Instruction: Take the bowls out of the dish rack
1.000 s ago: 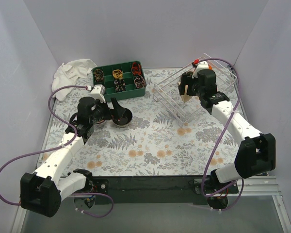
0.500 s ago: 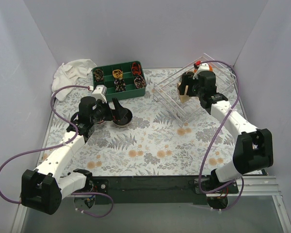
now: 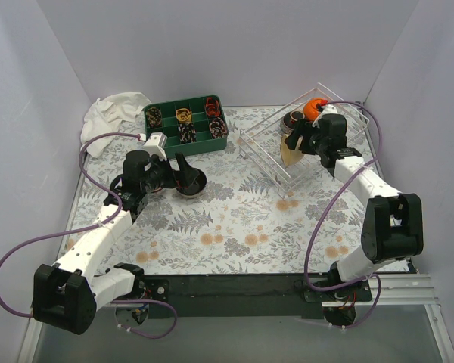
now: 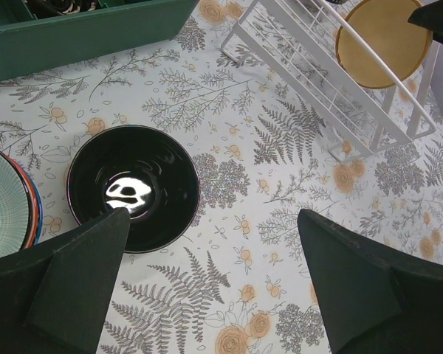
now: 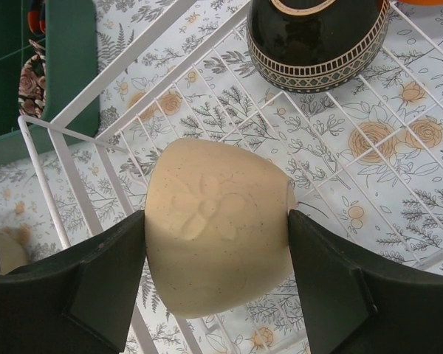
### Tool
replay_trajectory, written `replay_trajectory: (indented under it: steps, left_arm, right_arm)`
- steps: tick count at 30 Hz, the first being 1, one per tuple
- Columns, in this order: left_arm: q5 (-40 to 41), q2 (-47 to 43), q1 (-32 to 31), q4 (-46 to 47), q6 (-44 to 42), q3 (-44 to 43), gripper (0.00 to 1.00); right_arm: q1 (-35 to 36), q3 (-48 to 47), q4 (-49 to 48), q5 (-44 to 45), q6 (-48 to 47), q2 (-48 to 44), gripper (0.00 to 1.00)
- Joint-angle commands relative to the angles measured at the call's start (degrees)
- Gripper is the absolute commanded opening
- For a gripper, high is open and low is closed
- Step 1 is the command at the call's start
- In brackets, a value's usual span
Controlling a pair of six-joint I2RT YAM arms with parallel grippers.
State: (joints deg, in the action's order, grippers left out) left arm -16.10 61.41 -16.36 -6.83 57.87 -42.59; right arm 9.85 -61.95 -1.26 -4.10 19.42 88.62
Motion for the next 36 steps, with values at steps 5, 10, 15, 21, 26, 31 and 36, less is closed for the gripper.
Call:
replay_trajectory:
  steps: [5,10,15,21,26,31,36]
  left_arm:
    - [-3.8,0.6,-0.3,1.4,1.7,-1.5,0.98]
    - [-6.8,2.7,-0.3,4.1,6.8,-2.6,0.98]
    - [-8.7,5.3,-1.1,6.6,10.1,-4.0,0.98]
    - [-8.3,7.8,-2.7,9.4,12.1,-5.7,0.98]
    - [-7.0,11.4,-5.1,12.5,14.5,-7.2,0.98]
    - [-5.4,15.5,-7.6,15.7,16.8,-10.1,0.98]
    - [-3.3,20.8,-9.6,17.2,18.1,-14.3,0.98]
  right_arm:
    - [-2.0,-1.2,-7.5,-5.5,5.3,-3.0,0.27]
    - [-2.7,-1.2,-8.1,-7.1,7.0,-4.3,0.27]
    - [-3.2,-0.6,-8.9,-7.9,8.4,-4.4,0.27]
    - [-4.2,1.0,-11.8,-12.5,12.8,-4.5,0.26]
    - [-4.4,0.5,-12.6,-14.8,14.9,-6.2,0.27]
    - [-4.4,0.0,-13.1,-16.1,16.4,-8.0,0.27]
    - [-4.4,-0.2,-13.9,-19.0,18.5,-9.3,0.27]
